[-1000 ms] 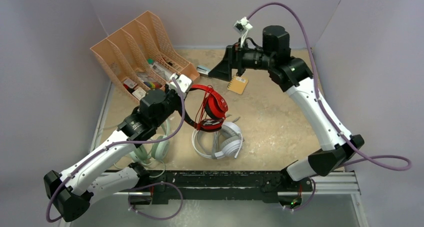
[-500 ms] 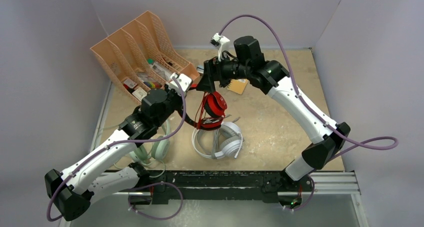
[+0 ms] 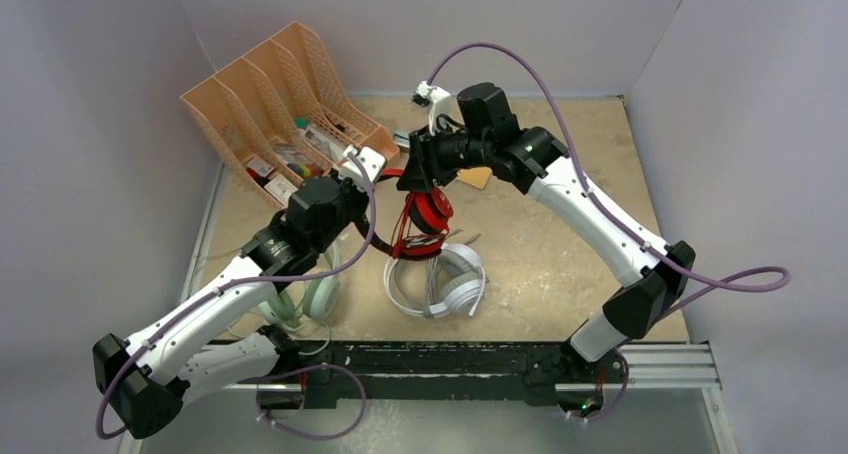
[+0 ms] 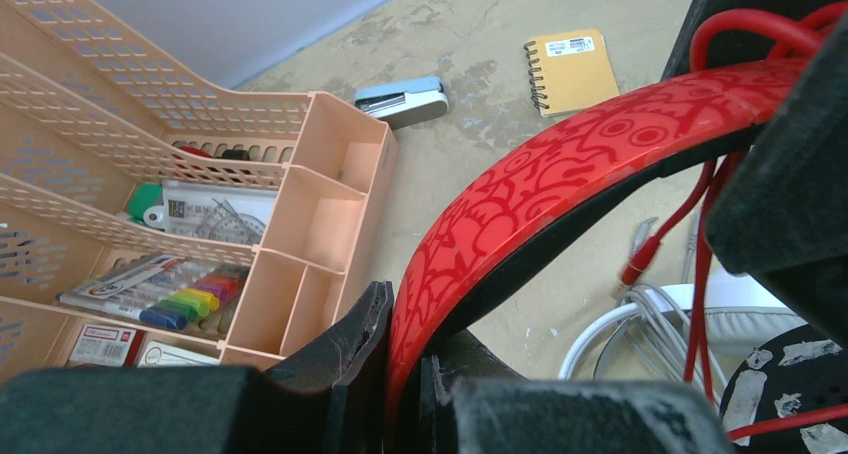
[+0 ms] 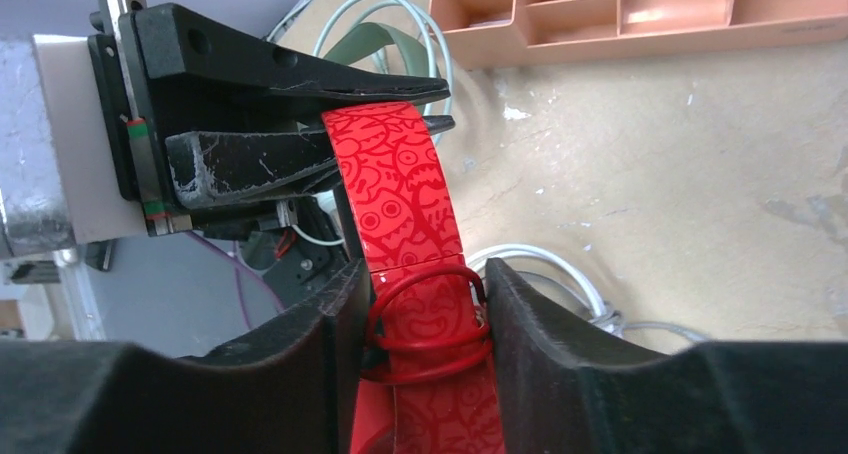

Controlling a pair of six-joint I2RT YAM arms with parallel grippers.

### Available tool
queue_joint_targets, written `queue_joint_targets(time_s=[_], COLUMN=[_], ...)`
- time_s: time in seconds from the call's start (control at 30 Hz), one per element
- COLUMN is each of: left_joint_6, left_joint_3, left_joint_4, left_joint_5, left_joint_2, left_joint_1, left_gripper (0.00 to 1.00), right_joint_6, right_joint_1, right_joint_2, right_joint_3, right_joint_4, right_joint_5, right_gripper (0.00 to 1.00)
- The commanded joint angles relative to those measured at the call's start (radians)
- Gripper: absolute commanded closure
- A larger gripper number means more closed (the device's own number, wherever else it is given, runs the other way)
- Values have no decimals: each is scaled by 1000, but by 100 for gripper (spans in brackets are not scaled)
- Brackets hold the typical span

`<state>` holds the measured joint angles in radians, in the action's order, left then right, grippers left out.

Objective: Wrap the headphones
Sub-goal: Wrap the headphones cable around the headphones, then place the headphones at the center of the board.

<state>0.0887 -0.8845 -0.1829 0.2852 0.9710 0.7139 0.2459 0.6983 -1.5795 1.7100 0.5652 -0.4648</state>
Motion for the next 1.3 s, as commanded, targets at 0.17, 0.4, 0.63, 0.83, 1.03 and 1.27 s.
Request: queue_joint_targets(time_s=[0.17,0.4,0.63,0.83,1.03,1.27], left_joint_6=[-48,-78,-142,-201,-276,-374], left_joint_3=[-69,-103,-173,-240,-354,-363], left_joint_4=[50,3,-64,-70,-151,-238], left_joint_5=[21,18,-1,-25,13,35], left_joint_2=[-10,32,107,155,180,129], left_joint_1=[-2,-2,-4,-4,-4,-20], left_gripper=[100,100,89,58,36,33], right_joint_6=[6,1,95,231,353,391], right_joint_1=[1,-4,-130,-268,-453,-777], right_joint_2=[7,14,67,129,163,141], right_joint_3=[-12,-31,-144,-250,-370,-563], right_joint_4=[-8,8,-90,-231,-386,-513], right_joint_5=[-86,-98,-259,-364,-430,-464], right_gripper=[76,100,100,100,100,100])
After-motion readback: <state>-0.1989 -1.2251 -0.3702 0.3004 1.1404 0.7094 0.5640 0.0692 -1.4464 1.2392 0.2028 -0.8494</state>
